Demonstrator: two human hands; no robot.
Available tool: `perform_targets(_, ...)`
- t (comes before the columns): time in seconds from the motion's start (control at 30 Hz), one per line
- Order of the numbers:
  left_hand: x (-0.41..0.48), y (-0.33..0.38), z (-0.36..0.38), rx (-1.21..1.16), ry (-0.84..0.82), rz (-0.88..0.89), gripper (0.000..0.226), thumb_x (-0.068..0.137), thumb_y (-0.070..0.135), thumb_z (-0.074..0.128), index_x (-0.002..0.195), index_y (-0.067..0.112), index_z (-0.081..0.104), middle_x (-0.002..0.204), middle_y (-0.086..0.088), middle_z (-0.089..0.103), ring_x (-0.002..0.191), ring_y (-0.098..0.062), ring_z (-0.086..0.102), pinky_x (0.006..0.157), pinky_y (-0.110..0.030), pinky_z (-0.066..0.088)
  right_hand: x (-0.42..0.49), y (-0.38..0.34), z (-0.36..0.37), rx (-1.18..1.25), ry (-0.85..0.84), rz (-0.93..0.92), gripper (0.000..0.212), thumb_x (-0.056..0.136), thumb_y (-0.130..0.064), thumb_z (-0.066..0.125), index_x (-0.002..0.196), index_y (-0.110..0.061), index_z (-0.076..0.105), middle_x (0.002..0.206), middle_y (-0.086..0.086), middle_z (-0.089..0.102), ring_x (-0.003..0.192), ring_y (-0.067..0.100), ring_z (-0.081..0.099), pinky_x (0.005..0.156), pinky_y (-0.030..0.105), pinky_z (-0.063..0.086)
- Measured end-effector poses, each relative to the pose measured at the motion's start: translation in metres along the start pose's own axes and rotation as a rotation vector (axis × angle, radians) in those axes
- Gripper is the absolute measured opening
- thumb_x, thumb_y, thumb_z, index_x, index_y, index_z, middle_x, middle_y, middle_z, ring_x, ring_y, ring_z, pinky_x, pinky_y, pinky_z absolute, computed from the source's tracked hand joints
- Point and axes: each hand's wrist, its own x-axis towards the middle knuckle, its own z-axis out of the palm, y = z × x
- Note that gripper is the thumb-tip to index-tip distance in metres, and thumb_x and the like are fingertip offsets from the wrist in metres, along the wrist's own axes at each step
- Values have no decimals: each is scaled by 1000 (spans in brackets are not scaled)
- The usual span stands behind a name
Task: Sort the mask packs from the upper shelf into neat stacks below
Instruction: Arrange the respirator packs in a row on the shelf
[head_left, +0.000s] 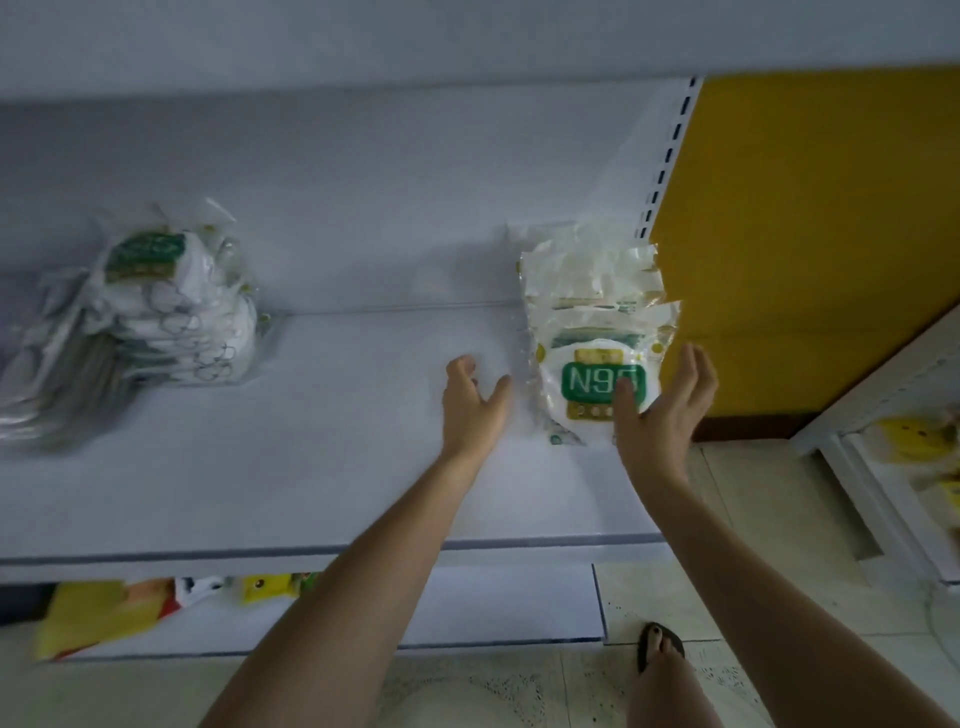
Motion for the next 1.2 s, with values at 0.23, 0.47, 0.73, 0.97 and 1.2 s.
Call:
perform_targets(0.23,5,-19,-159,116,314,-13,55,96,14,47,146,8,23,143,-14,33,124,-27,44,104,-36,38,-56,-117,89,131,-531,-150,67,89,-24,58,143,-1,25,146,18,23,137,30,24,108,28,22)
perform_targets(0.47,17,-41,-336,723,260,165,75,87,11,60,149,11,17,155,-21,5,145,-32,3,115,-38,14,-96,-217,193,59,-980,3,83,87,-39,61,149,-12,13,152,10,12,140,25,21,111,35,24)
perform_targets(0.73,69,-21,-389,827,112,231,90,84,16,66,151,28,7,156,-17,-16,144,-34,-10,116,-43,11,-92,-271,273,509,-1019,599,114,61,-69,69,150,-26,11,157,5,10,143,28,16,115,50,17)
perform_targets(0.97,109,-24,-378,792,6,149,82,82,48,65,148,38,17,158,-10,-8,145,-33,-4,115,-53,16,-69,-278,300,494,-1061,717,101,73,-71,56,149,-18,16,156,12,14,143,30,15,116,50,14)
perform_targets(1.2,133,-20,-370,393,80,54,42,97,50,36,126,20,42,134,-10,20,112,-30,48,100,-42,43,-70,-277,323,610,-1295,810,65,76,-69,51,103,-12,61,114,13,62,104,31,56,104,47,33)
